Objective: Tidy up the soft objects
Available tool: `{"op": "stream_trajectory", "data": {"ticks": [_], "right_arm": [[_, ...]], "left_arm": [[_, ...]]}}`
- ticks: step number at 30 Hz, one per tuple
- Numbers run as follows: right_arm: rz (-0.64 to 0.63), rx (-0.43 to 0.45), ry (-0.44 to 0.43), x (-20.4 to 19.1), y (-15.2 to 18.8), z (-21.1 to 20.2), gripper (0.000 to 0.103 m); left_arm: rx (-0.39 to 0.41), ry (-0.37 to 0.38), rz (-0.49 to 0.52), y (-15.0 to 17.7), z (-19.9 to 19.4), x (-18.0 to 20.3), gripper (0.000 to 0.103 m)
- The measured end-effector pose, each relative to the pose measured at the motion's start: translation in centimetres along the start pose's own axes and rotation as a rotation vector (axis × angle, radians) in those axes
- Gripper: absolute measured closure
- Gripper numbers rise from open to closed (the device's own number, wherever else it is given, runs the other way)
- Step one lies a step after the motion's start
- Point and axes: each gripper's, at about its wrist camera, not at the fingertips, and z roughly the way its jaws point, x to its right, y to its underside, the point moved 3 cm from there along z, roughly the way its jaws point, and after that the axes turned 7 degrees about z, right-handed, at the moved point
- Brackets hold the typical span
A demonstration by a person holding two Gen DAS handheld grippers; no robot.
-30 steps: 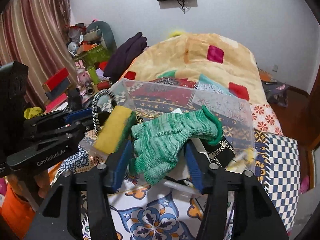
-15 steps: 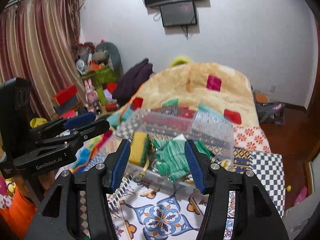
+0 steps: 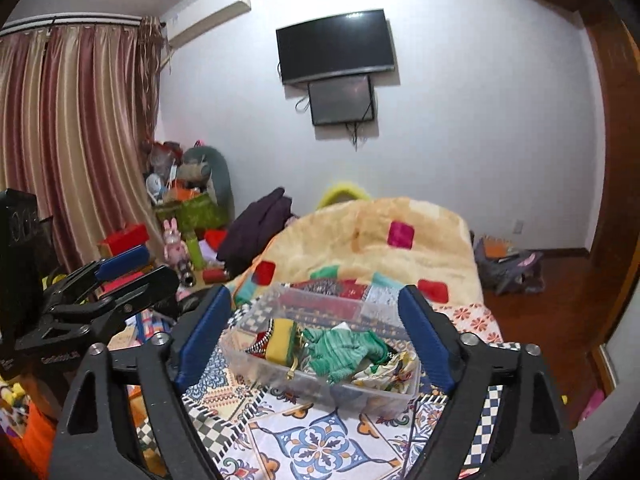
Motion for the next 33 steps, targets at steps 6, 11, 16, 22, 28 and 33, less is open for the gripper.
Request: {"op": "stream_trajectory", "data": {"ticks": [6, 11, 16, 22, 28, 33], "right_arm": [[-0.016, 0.037, 0.033, -0.2, 0.5, -0.6, 0.002], [-0.008, 0.042, 0.041, -0.1, 0.8, -0.6, 0.001], [0.002, 0.043, 0.04, 0.2, 1.1, -0.8, 0.001], [0.005, 0.045, 0.039, 0.3, 1.3, -1.1, 0.001], [0.004, 0.046, 0.037, 0.1, 1.4, -1.4, 0.001], [0.005, 0.049, 0.035, -0.1, 1.4, -1.5, 0.001]], "left_arm": [[0.007, -0.007, 0.02, 0.4, -0.8, 0.6, 0.003], [-0.004, -0.011, 0.031, 0.9, -0.7, 0.9, 0.002], [-0.008, -0.015, 0.028, 1.1, -0.7, 0.8, 0.002], [-0.012, -0.018, 0.026, 1.2, -0.6, 0.7, 0.002], [-0.012, -0.019, 0.028, 1.1, -0.5, 0.8, 0.001], [-0.01, -0.022, 0.032, 1.1, -0.7, 0.9, 0.001]]}}
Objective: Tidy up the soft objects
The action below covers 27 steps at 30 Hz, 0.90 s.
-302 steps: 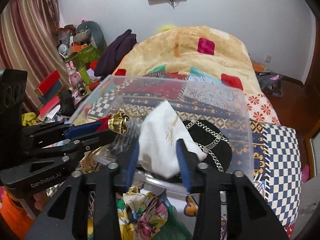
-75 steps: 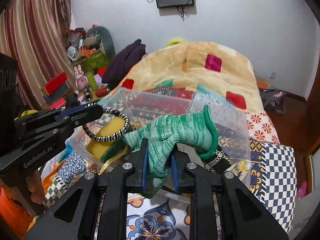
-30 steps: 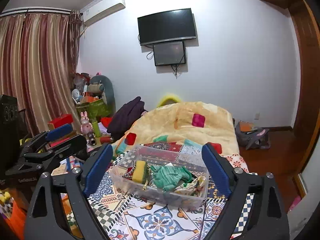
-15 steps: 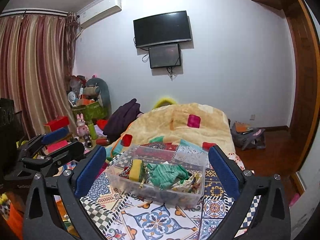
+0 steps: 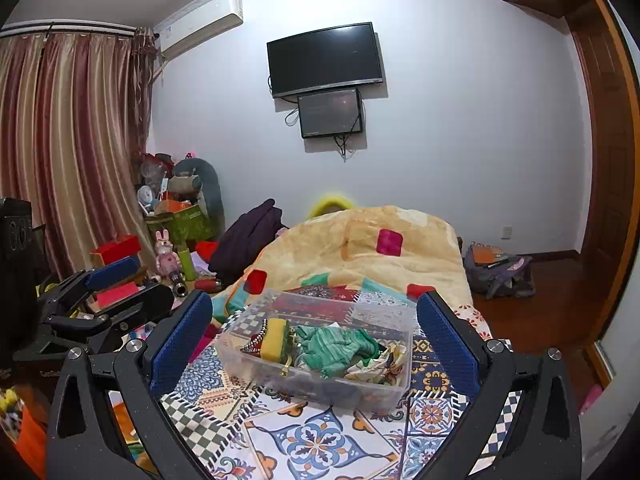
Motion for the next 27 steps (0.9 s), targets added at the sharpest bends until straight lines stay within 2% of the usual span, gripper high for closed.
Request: {"op": "stream_trajectory", "data": {"ticks": [27], "right_arm": [[0.005, 0.003, -0.004, -0.47, -0.18, -0.53, 0.0]], "left_arm": [[0.0, -0.005, 0.003, 0.06, -0.06, 0.0, 0.0]]}}
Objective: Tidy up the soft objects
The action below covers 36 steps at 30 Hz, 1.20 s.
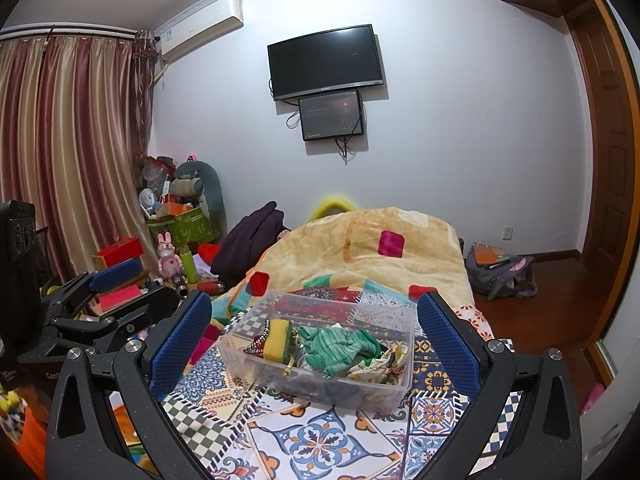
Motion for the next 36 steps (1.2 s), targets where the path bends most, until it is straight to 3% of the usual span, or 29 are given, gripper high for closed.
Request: {"op": "stream_trajectory", "data": {"ticks": [36], "right_arm": [[0.009, -0.015, 0.001, -0.26, 0.3, 0.16, 0.0]], "left_arm": [[-0.015, 0.03, -0.004, 0.08, -0.14, 0.02, 0.0]]}}
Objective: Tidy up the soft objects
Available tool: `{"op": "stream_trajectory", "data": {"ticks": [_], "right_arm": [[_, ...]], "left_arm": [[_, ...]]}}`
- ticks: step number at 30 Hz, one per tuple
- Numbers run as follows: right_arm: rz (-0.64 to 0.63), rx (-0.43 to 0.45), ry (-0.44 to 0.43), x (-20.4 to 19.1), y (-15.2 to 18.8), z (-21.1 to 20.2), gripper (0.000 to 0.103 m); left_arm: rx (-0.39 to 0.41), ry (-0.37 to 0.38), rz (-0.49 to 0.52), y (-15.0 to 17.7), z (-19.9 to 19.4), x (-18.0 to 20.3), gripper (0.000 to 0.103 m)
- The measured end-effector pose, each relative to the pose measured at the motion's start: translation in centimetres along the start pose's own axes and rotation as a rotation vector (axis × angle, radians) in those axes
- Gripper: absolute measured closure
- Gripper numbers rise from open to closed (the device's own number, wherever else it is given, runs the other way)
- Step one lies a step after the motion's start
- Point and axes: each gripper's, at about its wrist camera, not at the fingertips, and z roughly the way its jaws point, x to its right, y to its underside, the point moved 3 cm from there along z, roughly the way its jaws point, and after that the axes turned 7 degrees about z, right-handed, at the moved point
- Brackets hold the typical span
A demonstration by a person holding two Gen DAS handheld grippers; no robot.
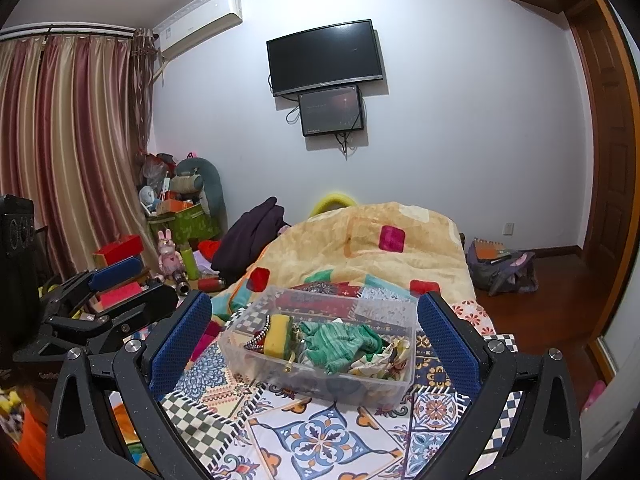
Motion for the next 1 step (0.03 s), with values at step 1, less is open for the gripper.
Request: {"op": "stream_trajectory", "data": {"ticks": [1], "right_arm": [[0.001, -0.001, 0.0, 0.12, 0.03, 0.06, 0.0]], "left_arm": [[-0.002, 0.002, 0.001, -0.02, 0.02, 0.02, 0.0]]}}
